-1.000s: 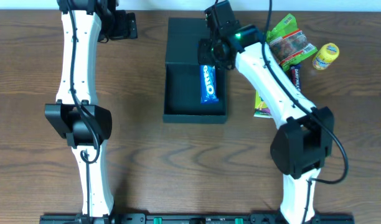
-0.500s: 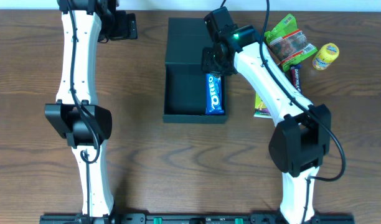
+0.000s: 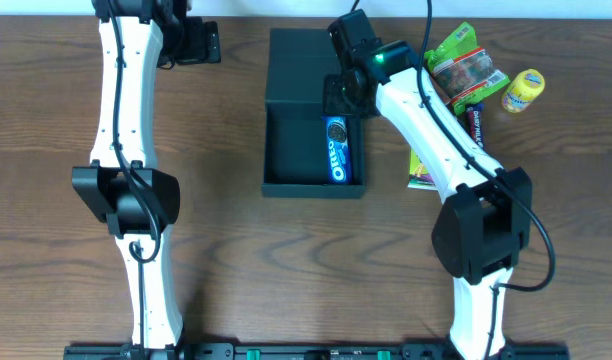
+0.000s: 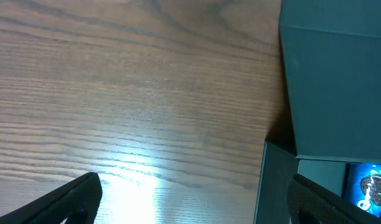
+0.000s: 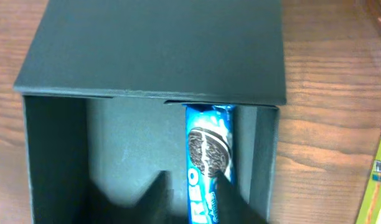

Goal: Pack container
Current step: 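Release the Oreo pack in the box and lift the right gripper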

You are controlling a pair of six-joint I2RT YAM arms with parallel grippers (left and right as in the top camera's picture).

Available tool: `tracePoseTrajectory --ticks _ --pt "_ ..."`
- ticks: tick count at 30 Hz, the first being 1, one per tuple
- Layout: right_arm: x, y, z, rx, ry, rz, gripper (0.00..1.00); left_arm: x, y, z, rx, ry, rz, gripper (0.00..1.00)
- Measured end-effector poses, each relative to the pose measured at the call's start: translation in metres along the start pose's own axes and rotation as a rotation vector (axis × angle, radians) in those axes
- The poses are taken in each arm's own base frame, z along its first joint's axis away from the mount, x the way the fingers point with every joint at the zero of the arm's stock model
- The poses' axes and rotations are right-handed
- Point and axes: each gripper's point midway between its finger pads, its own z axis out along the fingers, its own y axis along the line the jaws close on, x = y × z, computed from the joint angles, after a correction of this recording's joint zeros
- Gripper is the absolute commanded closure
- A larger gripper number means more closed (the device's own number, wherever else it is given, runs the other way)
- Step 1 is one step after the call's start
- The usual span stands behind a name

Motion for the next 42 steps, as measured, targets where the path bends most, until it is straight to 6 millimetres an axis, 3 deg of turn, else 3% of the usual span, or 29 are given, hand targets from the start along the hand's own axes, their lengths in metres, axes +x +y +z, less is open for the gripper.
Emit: tracePoseTrajectory --ticks 5,8,13,22,30,33,36,39,40,42 --pt "0.006 0.012 0.011 -0.02 0.016 -0.068 0.98 -0.003 0.0 0.0 0.001 -0.01 0.001 0.05" --pt "0.023 0.023 0.041 -0.026 0.081 -0.102 0.99 -0.003 0.0 0.0 0.001 -0.011 0.001 0.04" --pt "0.054 0.021 0.089 0.009 0.193 -0.124 0.98 -0.003 0.0 0.0 0.001 -0.011 0.001 0.04" --pt "0.06 -0.026 0.09 0.273 0.19 -0.071 0.98 -0.002 0.0 0.0 0.001 -0.009 0.001 0.05" --pt "0.057 -0.023 0.087 0.262 0.185 -0.085 0.99 -0.002 0.0 0.0 0.002 -0.01 0.001 0.05" --pt "0.043 -0.01 0.078 0.206 0.155 -0.104 0.99 -0.002 0.0 0.0 0.001 -0.009 0.001 0.05" --pt "0.009 0.004 0.054 0.131 0.049 -0.13 0.99 -0.002 0.0 0.0 0.002 -0.01 0.001 0.05" --pt "-0.038 0.004 0.009 0.067 -0.113 -0.138 0.99 -0.002 0.0 0.0 0.001 -0.01 0.001 0.05" --pt "-0.061 -0.005 -0.02 0.051 -0.196 -0.123 0.99 -0.002 0.0 0.0 0.001 -0.01 0.001 0.05" --pt "-0.091 -0.034 -0.057 0.052 -0.291 -0.072 0.99 -0.002 0.0 0.0 0.002 -0.009 0.001 0.05"
